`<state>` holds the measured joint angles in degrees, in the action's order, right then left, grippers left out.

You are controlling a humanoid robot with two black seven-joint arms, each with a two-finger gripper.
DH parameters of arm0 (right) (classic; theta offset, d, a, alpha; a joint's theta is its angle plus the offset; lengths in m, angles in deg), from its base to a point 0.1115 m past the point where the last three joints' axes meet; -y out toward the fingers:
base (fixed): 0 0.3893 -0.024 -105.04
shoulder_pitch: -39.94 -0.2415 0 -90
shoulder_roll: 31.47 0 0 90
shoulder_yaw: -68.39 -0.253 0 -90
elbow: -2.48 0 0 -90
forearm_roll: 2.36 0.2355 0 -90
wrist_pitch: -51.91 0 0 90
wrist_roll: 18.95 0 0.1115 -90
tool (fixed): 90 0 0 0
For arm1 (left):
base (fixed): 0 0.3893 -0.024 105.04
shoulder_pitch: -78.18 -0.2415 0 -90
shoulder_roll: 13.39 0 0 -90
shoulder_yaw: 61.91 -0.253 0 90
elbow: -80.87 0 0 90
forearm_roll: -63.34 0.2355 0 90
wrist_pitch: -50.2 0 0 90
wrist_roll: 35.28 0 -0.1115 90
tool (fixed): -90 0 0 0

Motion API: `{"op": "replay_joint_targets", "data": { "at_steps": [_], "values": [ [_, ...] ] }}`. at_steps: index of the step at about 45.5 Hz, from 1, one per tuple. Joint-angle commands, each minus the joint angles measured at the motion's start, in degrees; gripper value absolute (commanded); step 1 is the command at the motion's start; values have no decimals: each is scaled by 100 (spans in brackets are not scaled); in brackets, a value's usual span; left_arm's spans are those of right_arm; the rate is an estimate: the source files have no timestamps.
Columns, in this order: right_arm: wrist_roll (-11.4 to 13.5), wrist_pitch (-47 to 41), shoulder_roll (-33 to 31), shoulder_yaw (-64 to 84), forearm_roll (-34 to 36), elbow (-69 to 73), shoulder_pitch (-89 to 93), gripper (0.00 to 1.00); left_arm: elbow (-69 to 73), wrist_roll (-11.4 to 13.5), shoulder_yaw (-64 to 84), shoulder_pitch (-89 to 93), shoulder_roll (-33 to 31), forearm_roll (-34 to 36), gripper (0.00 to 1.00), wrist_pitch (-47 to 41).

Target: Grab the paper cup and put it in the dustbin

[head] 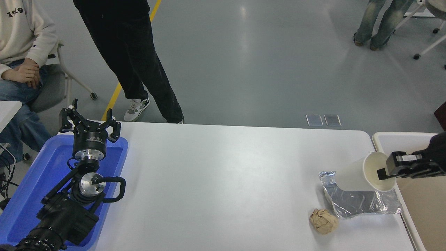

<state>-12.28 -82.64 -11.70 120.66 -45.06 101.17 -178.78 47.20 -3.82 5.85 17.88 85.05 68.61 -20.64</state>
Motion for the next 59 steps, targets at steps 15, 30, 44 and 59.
{"op": "replay_joint_targets", "data": {
  "at_steps": [15, 30, 44, 59],
  "values": [
    [27, 340, 141, 1083, 956, -2221, -1612, 0, 0, 0, 0, 0, 0, 0, 99, 0],
    [1, 3433, -263, 1023, 2221, -2715, -330, 0, 0, 0, 0, 0, 0, -9, 99, 0],
    [-34, 5052, -27, -523, 3865, -3381, 1999, 0, 0, 0, 0, 0, 0, -9, 99, 0],
    [-157, 5106, 1063, -3098, 4868, -5640, 5382, 0, 0, 0, 0, 0, 0, -9, 99, 0]
  ]
}}
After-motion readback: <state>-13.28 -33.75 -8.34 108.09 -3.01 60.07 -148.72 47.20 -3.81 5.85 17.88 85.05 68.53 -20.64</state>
